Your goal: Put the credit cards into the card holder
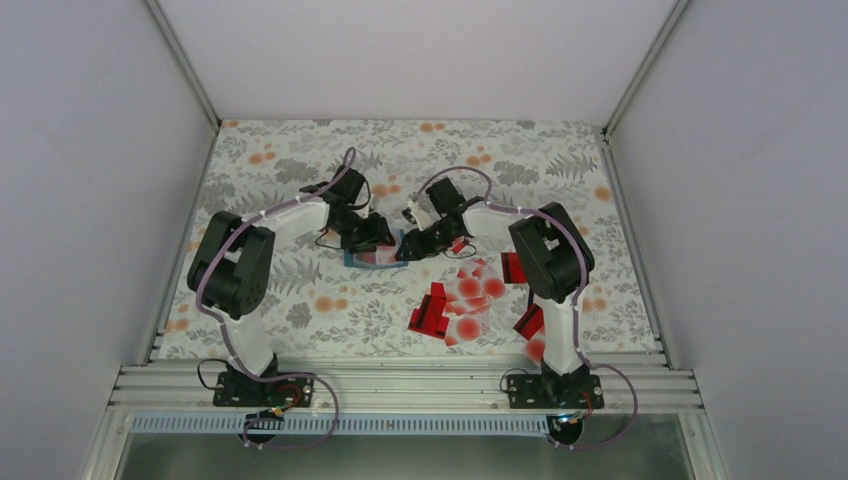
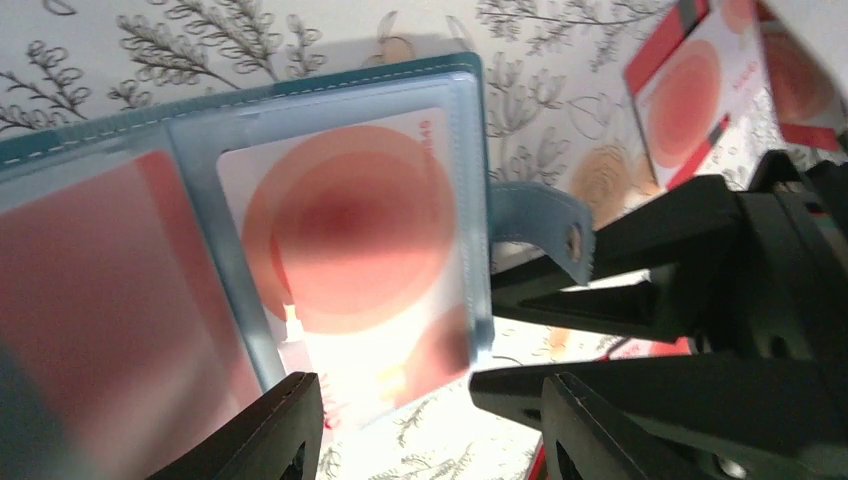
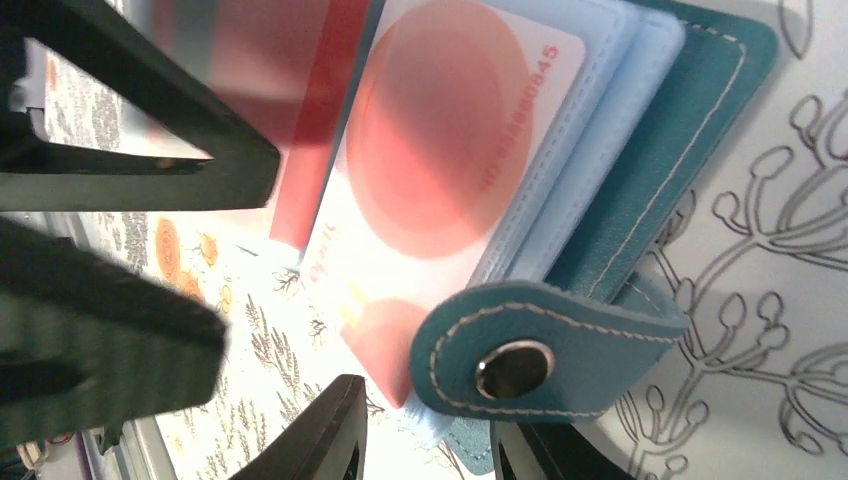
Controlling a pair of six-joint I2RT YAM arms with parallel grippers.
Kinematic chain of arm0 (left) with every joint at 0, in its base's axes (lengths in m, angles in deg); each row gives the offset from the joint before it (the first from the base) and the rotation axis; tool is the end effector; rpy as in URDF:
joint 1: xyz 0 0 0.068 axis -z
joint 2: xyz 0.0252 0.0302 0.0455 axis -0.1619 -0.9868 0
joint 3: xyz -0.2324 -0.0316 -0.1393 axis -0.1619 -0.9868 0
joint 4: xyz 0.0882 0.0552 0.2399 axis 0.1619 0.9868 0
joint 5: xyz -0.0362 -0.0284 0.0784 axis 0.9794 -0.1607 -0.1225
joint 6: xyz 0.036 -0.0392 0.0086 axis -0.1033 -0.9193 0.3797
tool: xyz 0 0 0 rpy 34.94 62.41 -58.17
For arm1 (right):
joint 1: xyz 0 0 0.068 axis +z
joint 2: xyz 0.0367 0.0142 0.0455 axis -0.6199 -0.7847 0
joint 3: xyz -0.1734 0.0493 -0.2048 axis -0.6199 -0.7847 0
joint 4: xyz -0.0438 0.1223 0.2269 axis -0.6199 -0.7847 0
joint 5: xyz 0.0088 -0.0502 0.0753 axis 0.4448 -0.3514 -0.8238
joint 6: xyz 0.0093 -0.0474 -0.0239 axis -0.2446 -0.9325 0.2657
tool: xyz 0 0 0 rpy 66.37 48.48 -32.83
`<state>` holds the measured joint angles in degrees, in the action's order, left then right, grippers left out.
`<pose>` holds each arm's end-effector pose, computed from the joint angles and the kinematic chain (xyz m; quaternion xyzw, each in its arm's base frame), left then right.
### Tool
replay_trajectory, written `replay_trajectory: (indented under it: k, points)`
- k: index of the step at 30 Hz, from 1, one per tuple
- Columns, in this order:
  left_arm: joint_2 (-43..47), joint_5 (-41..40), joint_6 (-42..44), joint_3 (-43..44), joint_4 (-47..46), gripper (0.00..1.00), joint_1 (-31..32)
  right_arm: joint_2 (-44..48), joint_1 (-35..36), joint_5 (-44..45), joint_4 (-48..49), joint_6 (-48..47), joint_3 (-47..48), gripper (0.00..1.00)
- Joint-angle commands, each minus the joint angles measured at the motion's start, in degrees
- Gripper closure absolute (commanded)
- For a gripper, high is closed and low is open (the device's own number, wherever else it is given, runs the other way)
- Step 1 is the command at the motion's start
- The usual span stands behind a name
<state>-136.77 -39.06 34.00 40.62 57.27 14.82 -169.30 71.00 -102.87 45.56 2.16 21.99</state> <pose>0.3155 -0.1600 0.1660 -0.0216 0.9559 -0.2910 0.0319 0.3241 0.2356 0.1212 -0.2490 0.8871 0.3858 0.0482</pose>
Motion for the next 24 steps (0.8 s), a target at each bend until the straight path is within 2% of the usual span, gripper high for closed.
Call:
replay_trajectory:
  k: [1, 7, 13, 24]
  points:
    - [2.56, 1.45, 2.72, 2.02, 2.28, 0.44, 0.54, 0.57, 0.19, 7.07, -8.14, -0.11, 0.32, 0.67]
    - [3.50, -0.56, 5.86, 3.21, 5.62, 0.44, 0.39, 2.77, -0.02, 9.52, -11.59, 0.04, 2.10, 0.63]
    - [2.70, -1.79, 9.23, 3.58, 6.16, 0.46, 0.00, 4.17, -0.20, 9.46, -14.56, 0.69, 5.10, 0.53]
    - [0.48, -2.01, 12.34, 2.48, 5.19, 0.57, 0.03, 5.72, -0.34, 8.53, -15.68, 3.43, 7.82, 0.53]
